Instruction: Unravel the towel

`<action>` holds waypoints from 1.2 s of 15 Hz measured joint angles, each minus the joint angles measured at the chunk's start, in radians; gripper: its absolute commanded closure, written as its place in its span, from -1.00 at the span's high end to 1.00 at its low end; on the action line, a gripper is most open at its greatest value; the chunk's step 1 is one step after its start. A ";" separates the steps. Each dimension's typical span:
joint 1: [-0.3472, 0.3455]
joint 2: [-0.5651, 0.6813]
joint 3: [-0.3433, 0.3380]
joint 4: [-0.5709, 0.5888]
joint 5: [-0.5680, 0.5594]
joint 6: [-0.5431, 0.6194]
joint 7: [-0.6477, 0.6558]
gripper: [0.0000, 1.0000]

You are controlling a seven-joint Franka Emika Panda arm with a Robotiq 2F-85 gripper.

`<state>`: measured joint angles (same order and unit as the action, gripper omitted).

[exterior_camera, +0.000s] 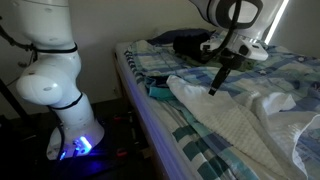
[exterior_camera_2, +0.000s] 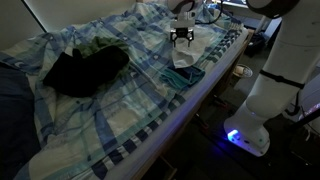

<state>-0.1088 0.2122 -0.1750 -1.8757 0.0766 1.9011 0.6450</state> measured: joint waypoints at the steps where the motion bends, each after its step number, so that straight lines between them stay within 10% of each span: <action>1: 0.000 0.007 0.001 -0.003 0.008 0.012 -0.016 1.00; 18: 0.000 0.042 0.008 -0.003 0.071 0.176 -0.151 1.00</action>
<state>-0.1091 0.2539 -0.1674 -1.8790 0.1477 2.0769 0.4944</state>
